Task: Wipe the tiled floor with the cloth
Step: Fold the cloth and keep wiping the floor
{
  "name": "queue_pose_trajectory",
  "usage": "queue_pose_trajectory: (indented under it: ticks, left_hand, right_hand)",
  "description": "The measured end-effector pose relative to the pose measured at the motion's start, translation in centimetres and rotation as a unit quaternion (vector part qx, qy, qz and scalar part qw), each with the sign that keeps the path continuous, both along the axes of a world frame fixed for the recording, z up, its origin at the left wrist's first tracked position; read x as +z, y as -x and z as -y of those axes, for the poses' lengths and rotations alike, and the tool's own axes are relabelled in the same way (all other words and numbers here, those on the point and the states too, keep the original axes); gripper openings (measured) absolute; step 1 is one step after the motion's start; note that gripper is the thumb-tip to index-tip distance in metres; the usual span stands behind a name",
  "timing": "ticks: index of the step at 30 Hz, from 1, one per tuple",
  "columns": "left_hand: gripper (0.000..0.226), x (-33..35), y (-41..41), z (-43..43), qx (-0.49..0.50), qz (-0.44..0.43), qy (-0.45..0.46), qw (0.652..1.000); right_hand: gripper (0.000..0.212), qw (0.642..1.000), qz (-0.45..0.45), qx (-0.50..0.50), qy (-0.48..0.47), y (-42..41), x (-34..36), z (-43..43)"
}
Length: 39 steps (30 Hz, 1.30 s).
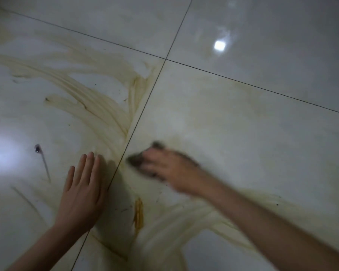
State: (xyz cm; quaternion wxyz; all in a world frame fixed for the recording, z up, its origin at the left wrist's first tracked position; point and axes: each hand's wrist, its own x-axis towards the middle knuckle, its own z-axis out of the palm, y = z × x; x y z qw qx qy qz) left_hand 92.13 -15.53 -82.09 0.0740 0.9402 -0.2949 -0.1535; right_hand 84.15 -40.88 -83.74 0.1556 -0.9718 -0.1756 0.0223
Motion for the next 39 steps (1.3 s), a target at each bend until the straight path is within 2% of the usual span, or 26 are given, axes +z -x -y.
queue_pose_trajectory:
  ticks: [2, 4, 6, 7, 8, 10, 12, 15, 16, 17, 18, 21, 23, 24, 26, 28, 30, 32, 33, 35, 37, 39]
  left_hand:
    - [0.07, 0.0, 0.1, -1.5, 0.005, 0.006, 0.002, 1.0]
    - [0.068, -0.2, 0.5, -2.6, 0.008, 0.007, 0.001, 1.0]
    - [0.067, -0.6, 0.9, -3.4, 0.006, 0.005, -0.004, 1.0]
    - [0.067, -0.7, 1.0, -3.6, 0.002, 0.002, -0.006, 1.0]
    - [0.067, -0.8, 1.0, -3.8, -0.002, 0.001, -0.007, 1.0]
    - [0.067, -0.8, 0.9, -3.8, -0.001, 0.002, 0.003, 1.0]
    - [0.067, -0.4, 0.8, -3.7, 0.009, -0.001, 0.018, 1.0]
    - [0.068, -0.1, 0.6, -3.8, 0.013, -0.007, 0.03, 0.999]
    - [0.067, 0.0, 0.5, -3.9, 0.008, -0.005, 0.035, 0.999]
    - [0.067, 0.0, 0.4, -3.9, 0.002, -0.004, 0.039, 0.999]
    - [0.066, 0.0, 0.3, -4.0, -0.002, -0.004, 0.041, 0.999]
    - [0.066, -0.1, 0.3, -4.1, 0.0, -0.009, 0.05, 0.999]
    - [0.067, -0.2, 0.3, -4.1, 0.007, -0.018, 0.049, 0.999]
    - [0.068, -0.3, 0.3, -4.1, 0.01, -0.024, 0.048, 0.999]
    - [0.07, -0.4, 0.3, -4.2, 0.015, -0.032, 0.044, 0.998]
    - [0.07, -0.3, 0.3, -4.2, 0.021, -0.034, 0.042, 0.998]
    - [0.07, -0.2, 0.2, -4.1, 0.016, -0.033, 0.039, 0.999]
    - [0.071, 0.1, 0.1, -4.1, 0.013, -0.025, 0.04, 0.999]
    - [0.071, 0.2, 0.1, -4.0, 0.012, -0.02, 0.042, 0.999]
    - [0.071, 0.4, 0.2, -3.7, 0.016, -0.014, 0.045, 0.999]
    - [0.072, 0.6, 0.3, -3.3, 0.026, -0.009, 0.049, 0.998]
    - [0.073, 0.7, 0.4, -2.9, 0.033, -0.009, 0.047, 0.998]
  right_hand:
    - [0.035, 0.985, -0.02, -0.166, -0.031, -1.7, 0.1, 5.3]
    - [0.039, 0.946, -0.007, -0.319, -0.057, -3.5, -0.5, 7.4]
    - [0.047, 0.902, -0.006, -0.429, -0.044, -4.9, -0.8, 4.9]
    - [0.05, 0.895, 0.016, -0.444, -0.054, -5.0, -0.8, 2.3]
    - [0.053, 0.903, 0.036, -0.423, -0.06, -4.5, -1.2, -0.7]
    - [0.052, 0.949, 0.062, -0.307, -0.039, -1.8, -1.6, -7.9]
    - [0.049, 0.987, 0.005, -0.155, -0.047, 2.1, -1.2, -13.5]
    - [0.042, 0.994, -0.052, 0.063, -0.076, 2.9, -0.8, -11.9]
    - [0.042, 0.992, -0.048, 0.097, -0.067, 1.6, -0.7, -9.7]
    - [0.041, 0.994, -0.03, 0.087, -0.059, 0.1, -0.7, -7.3]
    - [0.041, 0.998, -0.021, 0.034, -0.056, -1.6, -0.6, -4.8]
    - [0.048, 0.976, -0.024, -0.209, -0.049, -5.4, -0.5, 0.2]
    - [0.05, 0.947, -0.015, -0.313, -0.068, -5.3, -0.8, -1.4]
    - [0.05, 0.941, -0.001, -0.332, -0.062, -4.4, -1.1, -3.5]
    - [0.051, 0.965, 0.022, -0.255, -0.05, -0.6, -1.7, -8.8]
    - [0.054, 0.992, -0.026, -0.106, -0.067, 4.4, -1.3, -13.1]
    - [0.048, 0.993, -0.059, 0.05, -0.089, 5.7, -0.7, -11.9]
    - [0.044, 0.987, -0.069, 0.119, -0.088, 3.4, -0.3, -7.5]
    - [0.042, 0.99, -0.068, 0.093, -0.081, 1.5, 0.0, -5.0]
    - [0.04, 0.994, -0.059, -0.057, -0.071, -2.4, 0.4, 0.1]
    - [0.041, 0.972, -0.041, -0.217, -0.08, -4.7, 0.2, 4.0]
    - [0.043, 0.949, -0.029, -0.3, -0.09, -5.0, 0.0, 3.4]
